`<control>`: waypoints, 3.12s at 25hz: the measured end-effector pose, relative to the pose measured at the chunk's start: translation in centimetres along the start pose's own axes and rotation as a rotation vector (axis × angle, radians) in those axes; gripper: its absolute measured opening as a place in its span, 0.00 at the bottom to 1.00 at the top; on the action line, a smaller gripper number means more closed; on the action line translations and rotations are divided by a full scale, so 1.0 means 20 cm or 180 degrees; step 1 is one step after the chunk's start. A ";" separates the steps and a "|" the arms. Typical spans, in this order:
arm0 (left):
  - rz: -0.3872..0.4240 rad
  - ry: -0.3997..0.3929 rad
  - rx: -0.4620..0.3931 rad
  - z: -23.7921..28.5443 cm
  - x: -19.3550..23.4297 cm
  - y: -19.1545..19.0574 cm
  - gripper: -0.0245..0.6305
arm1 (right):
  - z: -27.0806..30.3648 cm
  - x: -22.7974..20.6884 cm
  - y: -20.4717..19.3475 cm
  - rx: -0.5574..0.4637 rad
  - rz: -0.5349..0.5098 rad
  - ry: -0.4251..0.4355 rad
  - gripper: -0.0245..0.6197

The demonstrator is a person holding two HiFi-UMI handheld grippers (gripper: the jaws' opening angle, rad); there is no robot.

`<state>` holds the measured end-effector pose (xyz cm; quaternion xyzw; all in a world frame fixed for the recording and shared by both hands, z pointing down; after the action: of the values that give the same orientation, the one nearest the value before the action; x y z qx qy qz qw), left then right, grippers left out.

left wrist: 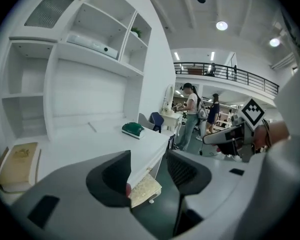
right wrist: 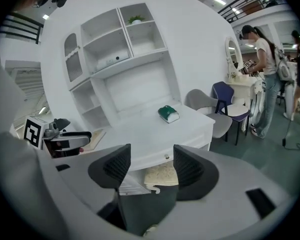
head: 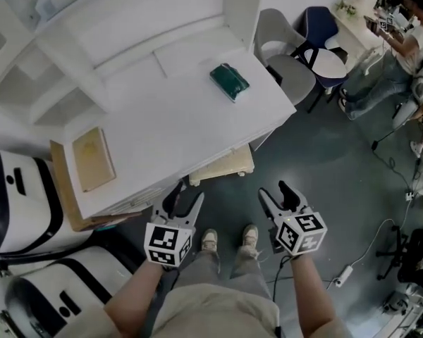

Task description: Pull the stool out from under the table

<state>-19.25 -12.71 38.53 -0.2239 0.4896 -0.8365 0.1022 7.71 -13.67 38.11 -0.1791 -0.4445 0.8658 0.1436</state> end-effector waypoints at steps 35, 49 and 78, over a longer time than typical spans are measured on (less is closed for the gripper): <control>-0.0594 0.0921 0.0283 0.78 0.38 -1.04 0.41 | 1.17 -0.64 -0.68 0.0594 -0.0415 0.0692 0.49; -0.0499 0.0759 0.0170 1.30 0.71 -1.55 0.43 | 1.68 -0.84 -1.18 0.0463 -0.0089 0.0621 0.50; -0.0950 0.0776 -0.0368 1.67 1.14 -1.92 0.66 | 2.19 -1.14 -1.65 0.0200 0.0438 0.0989 0.77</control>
<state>-21.63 -28.32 92.06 -0.1965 0.5070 -0.8337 -0.0959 11.82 -35.81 93.14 -0.3362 -0.3764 0.8490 0.1565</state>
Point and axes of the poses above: the fingertips, and each gripper's own axes: z forward along the fingers, x to its left, y out of its top, the point moved 7 cm from there along -z, backward along the fingers, and after that the axes turned 7 degrees about -z, right-handed, at the moved point
